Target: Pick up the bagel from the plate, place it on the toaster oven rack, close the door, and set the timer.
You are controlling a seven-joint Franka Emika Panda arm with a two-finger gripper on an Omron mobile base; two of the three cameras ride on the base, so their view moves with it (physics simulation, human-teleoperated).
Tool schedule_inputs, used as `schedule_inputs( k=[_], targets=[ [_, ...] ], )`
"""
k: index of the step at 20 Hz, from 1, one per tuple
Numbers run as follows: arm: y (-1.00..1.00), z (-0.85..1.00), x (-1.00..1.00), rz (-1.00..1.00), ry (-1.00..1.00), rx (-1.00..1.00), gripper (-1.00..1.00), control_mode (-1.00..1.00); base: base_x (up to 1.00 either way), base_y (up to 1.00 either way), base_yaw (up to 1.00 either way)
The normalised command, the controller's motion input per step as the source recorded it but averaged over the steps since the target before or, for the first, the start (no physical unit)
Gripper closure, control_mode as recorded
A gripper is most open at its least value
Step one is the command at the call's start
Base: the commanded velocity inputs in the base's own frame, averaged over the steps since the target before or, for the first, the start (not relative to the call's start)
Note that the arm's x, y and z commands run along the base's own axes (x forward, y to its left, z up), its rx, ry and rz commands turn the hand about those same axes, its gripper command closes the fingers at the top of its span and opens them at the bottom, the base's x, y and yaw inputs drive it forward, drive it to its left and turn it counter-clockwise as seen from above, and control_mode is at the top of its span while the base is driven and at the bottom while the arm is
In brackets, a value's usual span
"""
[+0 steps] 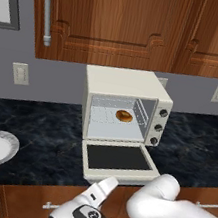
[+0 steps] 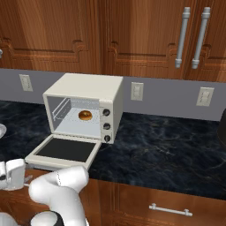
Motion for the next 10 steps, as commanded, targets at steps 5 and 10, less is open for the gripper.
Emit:
schedule_inputs(
  k=[5,10],
  targets=[
    [0.06,-0.11,0.21,0.0,0.0,-0.12,-1.0,-1.0,0.0,0.0,0.0],
    [0.16,-0.13,0.23,0.0,0.0,-0.12,-1.0,-1.0,0.0,0.0,0.0]
  ],
)
